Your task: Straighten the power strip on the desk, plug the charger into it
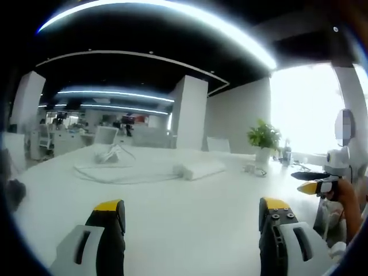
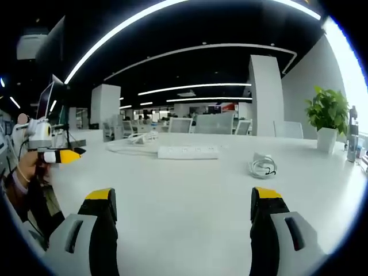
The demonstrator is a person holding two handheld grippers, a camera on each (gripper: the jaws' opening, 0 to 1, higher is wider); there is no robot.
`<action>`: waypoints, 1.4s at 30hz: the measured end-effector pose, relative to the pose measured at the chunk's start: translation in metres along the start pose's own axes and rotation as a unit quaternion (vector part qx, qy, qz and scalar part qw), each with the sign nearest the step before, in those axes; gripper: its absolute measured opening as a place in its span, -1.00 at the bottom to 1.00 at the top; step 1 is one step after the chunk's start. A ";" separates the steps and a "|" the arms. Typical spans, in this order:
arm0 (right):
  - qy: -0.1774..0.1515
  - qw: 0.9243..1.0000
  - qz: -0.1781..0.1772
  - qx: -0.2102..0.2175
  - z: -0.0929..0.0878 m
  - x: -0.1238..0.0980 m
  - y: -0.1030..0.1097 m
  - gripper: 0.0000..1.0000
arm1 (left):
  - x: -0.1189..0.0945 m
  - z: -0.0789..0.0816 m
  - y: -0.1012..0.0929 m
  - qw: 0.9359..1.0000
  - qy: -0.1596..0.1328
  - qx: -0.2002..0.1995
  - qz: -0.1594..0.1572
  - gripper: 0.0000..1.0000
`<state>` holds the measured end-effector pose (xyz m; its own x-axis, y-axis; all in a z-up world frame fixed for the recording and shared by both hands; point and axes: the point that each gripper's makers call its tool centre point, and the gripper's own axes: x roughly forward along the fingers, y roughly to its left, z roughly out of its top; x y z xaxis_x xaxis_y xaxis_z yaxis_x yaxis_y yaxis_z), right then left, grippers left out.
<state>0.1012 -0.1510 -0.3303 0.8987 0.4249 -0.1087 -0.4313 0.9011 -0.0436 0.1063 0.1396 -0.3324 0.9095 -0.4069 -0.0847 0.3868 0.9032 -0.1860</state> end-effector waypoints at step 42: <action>-0.015 1.000 -0.002 0.011 0.004 -0.006 -0.006 0.93 | 0.117 0.181 -0.041 0.966 -0.050 0.236 -0.091 0.99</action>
<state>0.0985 -0.1583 -0.3250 0.9026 0.4232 -0.0784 -0.4260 0.9045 -0.0223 0.2247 0.0799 -0.1578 0.8209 -0.5710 0.0070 0.5466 0.7892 0.2802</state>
